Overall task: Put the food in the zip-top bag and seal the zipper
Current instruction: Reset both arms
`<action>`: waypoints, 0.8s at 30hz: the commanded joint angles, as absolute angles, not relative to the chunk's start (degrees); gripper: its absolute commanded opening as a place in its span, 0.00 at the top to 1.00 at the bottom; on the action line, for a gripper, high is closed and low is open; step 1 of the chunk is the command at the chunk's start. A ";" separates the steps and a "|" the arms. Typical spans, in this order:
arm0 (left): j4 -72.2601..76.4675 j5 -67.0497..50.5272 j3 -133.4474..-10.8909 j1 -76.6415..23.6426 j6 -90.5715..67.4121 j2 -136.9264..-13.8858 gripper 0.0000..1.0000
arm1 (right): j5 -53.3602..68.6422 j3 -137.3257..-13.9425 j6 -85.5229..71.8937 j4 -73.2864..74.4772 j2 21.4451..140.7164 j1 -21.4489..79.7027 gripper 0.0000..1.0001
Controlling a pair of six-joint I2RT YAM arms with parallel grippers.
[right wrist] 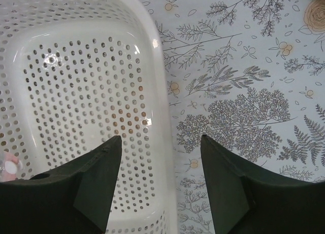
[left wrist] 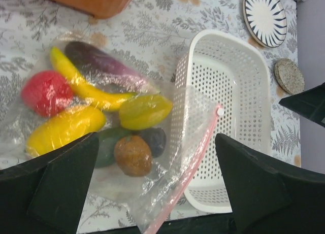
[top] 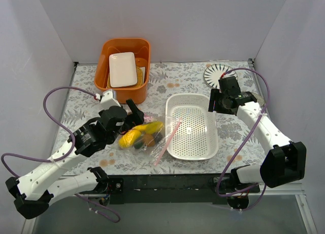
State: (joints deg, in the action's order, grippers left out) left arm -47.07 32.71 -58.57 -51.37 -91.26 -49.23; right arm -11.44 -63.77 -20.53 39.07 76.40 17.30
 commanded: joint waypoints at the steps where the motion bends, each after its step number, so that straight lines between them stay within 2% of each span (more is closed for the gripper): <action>1: -37.89 26.48 -62.40 -40.74 -78.07 -52.99 0.02 | -11.43 -63.37 -19.42 39.02 74.62 16.88 0.29; 7: -31.03 11.55 -61.53 -21.67 -71.46 -56.16 0.02 | -12.04 -61.79 -18.99 38.67 72.78 16.35 0.28; 9: -31.29 9.24 -61.26 -16.20 -70.31 -57.65 0.02 | -12.65 -60.56 -18.37 37.45 71.90 15.74 0.25; 10: -30.94 6.79 -59.87 -10.60 -69.96 -57.66 0.02 | -13.00 -60.30 -17.93 37.01 71.55 15.38 0.25; 13: -27.61 4.22 -53.73 -2.14 -68.03 -55.47 0.02 | -15.28 -58.10 -16.18 32.81 68.22 14.24 0.22; 16: -22.87 9.57 -47.31 3.74 -66.89 -53.88 0.02 | -18.87 -53.01 -12.33 27.09 62.59 13.54 0.20; 20: -16.28 7.12 -38.96 7.56 -66.80 -54.14 0.02 | -26.70 -47.38 -7.57 19.88 57.57 13.36 0.07; 21: -14.61 5.73 -39.54 7.56 -66.36 -54.49 0.02 | -27.68 -46.33 -6.86 19.43 57.22 13.27 0.03; 24: -17.57 8.41 -44.19 7.56 -67.93 -57.12 0.02 | -31.28 -45.35 -8.07 19.25 57.39 13.27 0.03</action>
